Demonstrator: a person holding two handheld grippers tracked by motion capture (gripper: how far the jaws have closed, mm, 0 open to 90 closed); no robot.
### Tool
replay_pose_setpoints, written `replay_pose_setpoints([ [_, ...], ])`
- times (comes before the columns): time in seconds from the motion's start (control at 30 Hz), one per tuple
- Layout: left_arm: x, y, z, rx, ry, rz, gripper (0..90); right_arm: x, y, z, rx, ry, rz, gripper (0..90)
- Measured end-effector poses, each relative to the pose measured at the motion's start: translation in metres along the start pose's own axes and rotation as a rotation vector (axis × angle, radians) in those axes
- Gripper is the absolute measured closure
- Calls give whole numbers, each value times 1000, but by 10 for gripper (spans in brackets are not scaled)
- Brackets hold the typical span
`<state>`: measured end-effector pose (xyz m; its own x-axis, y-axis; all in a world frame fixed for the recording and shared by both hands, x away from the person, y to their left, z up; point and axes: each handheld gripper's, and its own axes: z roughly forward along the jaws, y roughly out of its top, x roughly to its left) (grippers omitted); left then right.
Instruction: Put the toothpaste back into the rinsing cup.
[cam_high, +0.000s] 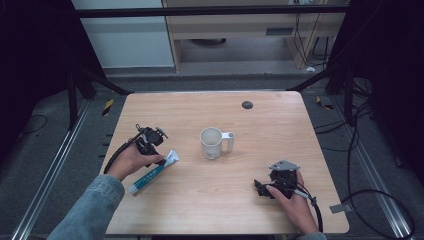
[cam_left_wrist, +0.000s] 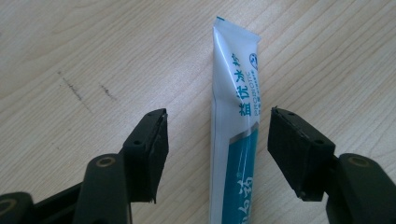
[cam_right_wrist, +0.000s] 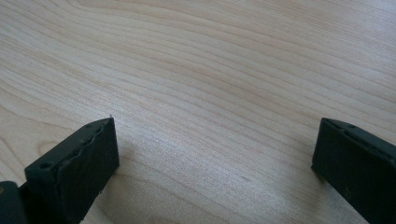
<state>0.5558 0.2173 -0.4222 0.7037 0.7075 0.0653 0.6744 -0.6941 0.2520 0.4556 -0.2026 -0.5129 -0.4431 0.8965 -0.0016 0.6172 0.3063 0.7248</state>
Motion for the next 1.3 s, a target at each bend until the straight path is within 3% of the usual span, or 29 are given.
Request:
replay_pose_setpoints([
  [0.27, -6, 2, 11, 12, -13, 10, 442, 0, 0, 0, 0, 0, -2, 7],
  [0.4, -11, 3, 16, 31, 6, 22, 468, 0, 0, 0, 1, 2, 2, 7],
  [0.6, -13, 6, 23, 19, 8, 2, 517, 0, 0, 0, 0, 0, -1, 7],
  [1.3, -13, 7, 33, 26, 14, 0, 595, 0, 0, 0, 1, 2, 2, 6],
])
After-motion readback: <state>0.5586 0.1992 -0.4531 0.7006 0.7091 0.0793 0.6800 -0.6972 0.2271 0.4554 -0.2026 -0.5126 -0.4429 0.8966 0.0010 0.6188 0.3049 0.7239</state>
